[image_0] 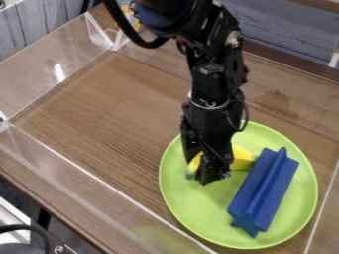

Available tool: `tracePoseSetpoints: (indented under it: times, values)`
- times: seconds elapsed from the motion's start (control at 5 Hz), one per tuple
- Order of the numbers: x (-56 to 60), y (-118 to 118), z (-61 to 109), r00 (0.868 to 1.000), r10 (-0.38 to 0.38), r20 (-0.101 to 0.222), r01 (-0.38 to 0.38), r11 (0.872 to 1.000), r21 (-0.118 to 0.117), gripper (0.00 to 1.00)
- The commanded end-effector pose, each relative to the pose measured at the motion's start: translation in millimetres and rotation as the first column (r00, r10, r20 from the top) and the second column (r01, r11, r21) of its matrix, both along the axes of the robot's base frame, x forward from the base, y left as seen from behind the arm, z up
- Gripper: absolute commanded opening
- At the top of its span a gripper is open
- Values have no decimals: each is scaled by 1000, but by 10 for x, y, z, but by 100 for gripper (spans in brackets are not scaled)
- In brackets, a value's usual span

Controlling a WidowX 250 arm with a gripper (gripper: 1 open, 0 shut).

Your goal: Remove the banana from inside the green plate and put it on the table

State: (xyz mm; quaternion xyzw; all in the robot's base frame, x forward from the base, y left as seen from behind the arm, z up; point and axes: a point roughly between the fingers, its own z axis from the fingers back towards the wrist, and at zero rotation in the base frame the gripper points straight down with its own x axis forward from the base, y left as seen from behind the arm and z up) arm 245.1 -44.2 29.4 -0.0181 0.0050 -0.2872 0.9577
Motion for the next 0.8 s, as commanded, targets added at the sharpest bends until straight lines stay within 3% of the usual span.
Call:
tracePoseSetpoints:
  times: [0.0,0.2,0.4,0.6]
  values:
    - [103,-69,47,999,-40,36,40,999,-18,100]
    - [162,-142,37,998,-42,36,43,999,-25,100]
    - [207,-206,30,999,-37,38,38,999,-31,0]
    - [170,-215,29,998,-39,40,41,998,-38,0]
